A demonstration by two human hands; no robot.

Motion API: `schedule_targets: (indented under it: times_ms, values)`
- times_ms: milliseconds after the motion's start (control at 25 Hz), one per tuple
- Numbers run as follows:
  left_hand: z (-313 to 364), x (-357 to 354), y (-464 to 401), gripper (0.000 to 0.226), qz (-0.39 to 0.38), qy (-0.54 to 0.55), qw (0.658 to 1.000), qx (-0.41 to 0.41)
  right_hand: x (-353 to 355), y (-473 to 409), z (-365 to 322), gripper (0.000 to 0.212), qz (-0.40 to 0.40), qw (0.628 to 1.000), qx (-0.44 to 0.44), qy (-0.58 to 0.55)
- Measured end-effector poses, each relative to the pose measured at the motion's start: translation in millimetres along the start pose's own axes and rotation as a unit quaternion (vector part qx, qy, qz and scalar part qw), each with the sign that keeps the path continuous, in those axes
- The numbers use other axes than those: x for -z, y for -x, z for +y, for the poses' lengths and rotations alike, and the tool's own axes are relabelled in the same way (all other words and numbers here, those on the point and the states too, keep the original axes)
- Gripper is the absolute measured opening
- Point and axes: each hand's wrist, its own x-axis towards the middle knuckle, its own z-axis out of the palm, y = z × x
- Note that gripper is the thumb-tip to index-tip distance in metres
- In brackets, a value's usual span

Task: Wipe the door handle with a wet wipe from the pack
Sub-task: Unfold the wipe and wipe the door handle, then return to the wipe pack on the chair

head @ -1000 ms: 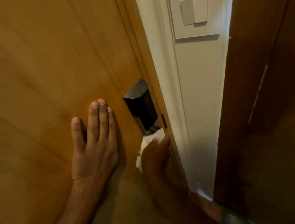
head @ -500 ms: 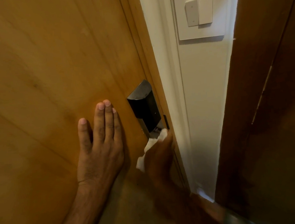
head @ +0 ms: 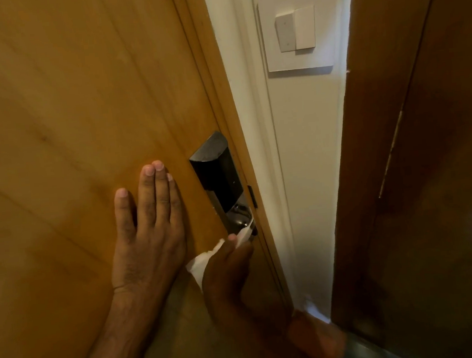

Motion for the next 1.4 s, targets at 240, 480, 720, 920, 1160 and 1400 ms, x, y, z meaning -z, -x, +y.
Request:
schedule_targets:
  times_ms: [240,480,720,920,1160,1400]
  values:
    - [-1,-4,2,0.061,0.005,0.012,1.000,-0.002,31,-34,99,0.037,-0.200,0.935,0.098,0.275]
    - [61,33,-30,0.055,0.032,0.253,0.962,0.095,181,-98,37,0.019,0.012,0.978,0.065,0.198]
    - [211,135,-84,0.068,0.098,0.466,0.878,-0.051,353,-116,-20,0.022,0.027,0.991,0.017,-0.131]
    - [334,268,-107,0.069,0.179,0.546,0.806,-0.140,514,-85,6,0.019,0.170,0.969,0.097,-0.149]
    - [470,410,-45,0.072,0.174,0.598,0.727,-0.290,676,-48,130,0.038,0.406,0.897,0.071,-0.161]
    - [591,482,111,0.085,0.036,0.605,0.633,-0.482,733,-28,355,0.017,0.452,0.867,-0.207,0.016]
